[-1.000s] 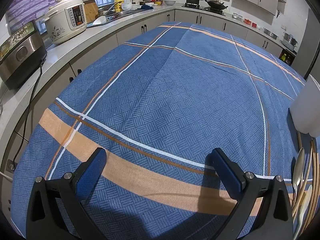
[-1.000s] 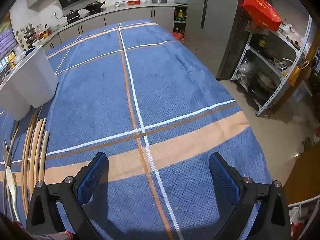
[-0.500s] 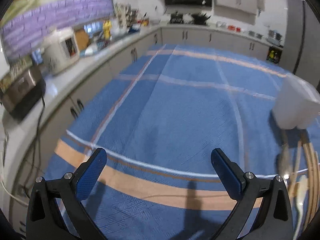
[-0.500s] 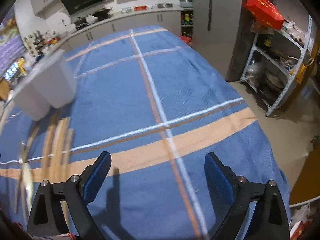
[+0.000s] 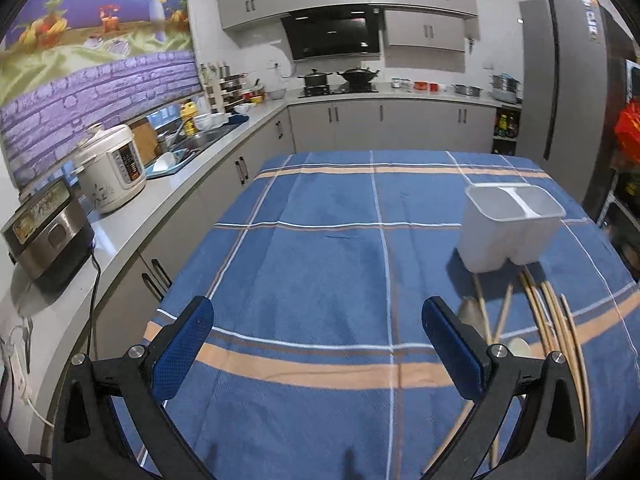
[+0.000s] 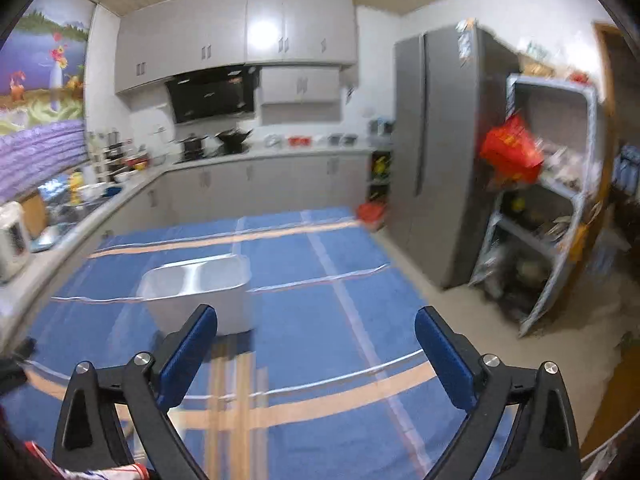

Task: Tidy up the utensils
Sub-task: 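Swing both tools toward the utensils and white holder on the table, then lower both tools over the loose wooden chopsticks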

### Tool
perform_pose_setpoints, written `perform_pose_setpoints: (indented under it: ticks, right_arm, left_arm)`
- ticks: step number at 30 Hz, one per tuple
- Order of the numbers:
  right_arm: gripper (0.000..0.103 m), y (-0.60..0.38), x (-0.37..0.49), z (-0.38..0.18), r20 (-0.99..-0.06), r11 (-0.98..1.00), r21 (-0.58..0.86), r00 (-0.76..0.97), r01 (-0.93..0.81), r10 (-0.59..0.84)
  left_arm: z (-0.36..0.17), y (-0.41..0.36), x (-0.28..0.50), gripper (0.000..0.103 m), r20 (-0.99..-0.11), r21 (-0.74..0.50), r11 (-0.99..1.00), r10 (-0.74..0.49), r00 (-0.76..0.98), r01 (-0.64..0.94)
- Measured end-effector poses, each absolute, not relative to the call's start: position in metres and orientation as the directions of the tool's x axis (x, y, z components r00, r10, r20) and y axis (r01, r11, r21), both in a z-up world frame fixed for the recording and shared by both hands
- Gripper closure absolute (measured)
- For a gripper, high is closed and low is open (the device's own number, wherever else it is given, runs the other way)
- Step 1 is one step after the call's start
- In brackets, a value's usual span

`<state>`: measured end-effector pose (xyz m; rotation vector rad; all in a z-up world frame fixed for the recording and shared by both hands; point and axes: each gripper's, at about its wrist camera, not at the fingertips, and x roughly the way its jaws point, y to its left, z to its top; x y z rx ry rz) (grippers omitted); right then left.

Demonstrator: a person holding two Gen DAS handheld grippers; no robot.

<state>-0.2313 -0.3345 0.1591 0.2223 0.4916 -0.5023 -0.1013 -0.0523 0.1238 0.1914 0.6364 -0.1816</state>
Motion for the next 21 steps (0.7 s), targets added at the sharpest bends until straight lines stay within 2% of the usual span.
perform_pose_setpoints:
  ticks: [12,21]
  right_arm:
    - [0.002,-0.323,-0.233,0.143,-0.536,0.875,0.222,0.803,0.431,-0.26]
    - [0.002,-0.346,-0.25,0.118,-0.615,0.856,0.323,0.777,0.403,-0.134]
  left_arm:
    - [0.123,-0.06,-0.128,0.0,-0.637,0.121,0.948,-0.154,0.756,0.295]
    - [0.112,-0.081,-0.137,0.0,-0.713,0.074,0.947,-0.169,0.681,0.313]
